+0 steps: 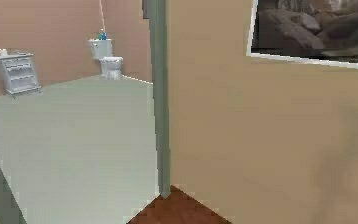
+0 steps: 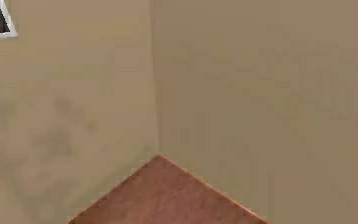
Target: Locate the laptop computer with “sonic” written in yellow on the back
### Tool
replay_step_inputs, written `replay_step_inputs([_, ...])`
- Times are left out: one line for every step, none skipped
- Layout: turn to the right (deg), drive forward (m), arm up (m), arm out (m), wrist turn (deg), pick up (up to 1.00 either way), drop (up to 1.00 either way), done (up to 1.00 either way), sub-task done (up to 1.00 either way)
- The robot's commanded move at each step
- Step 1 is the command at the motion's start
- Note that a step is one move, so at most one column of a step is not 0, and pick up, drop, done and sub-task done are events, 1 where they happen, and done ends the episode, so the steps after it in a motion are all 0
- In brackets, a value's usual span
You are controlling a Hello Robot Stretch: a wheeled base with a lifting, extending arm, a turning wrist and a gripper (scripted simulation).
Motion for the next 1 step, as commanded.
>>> replay_step_inputs([-30.0, 0.0, 0.0, 0.0, 0.0, 0.0, 0.0, 0.0, 0.0])
